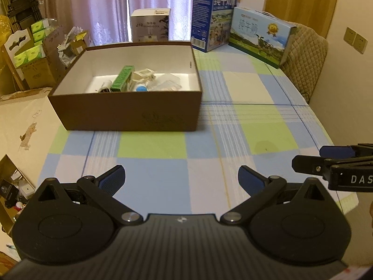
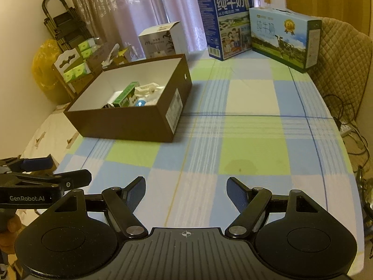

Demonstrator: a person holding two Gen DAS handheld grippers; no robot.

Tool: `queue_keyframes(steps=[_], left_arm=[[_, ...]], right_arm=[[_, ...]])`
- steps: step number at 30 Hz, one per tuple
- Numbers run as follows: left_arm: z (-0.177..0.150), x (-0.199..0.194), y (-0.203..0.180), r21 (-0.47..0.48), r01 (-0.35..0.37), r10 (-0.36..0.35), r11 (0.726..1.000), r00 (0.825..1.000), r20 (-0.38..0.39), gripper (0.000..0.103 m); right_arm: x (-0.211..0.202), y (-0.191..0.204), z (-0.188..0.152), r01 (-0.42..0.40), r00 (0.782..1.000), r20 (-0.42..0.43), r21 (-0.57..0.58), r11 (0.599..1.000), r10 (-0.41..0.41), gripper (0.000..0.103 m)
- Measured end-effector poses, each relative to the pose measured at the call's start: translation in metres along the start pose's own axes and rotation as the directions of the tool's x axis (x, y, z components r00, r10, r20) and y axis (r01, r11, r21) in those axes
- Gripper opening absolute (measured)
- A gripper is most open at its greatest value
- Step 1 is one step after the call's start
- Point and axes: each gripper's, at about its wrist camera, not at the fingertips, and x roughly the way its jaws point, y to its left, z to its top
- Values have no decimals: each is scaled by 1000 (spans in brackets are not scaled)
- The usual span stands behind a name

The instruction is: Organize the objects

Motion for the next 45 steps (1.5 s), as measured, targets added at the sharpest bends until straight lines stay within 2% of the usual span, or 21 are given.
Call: queue_keyframes(steps=[19,45], left_arm=[[-32,-23,-18,-10,-13,13,1000,1000,-19,102],[-32,-26,-21,-3,-18,18,1000,1000,-19,102]], right_arm=[[-26,-2,-34,-11,1000,-11,-10,1000,11,74],[-26,-2,-36,-9,1000,-12,-4,1000,9,74]])
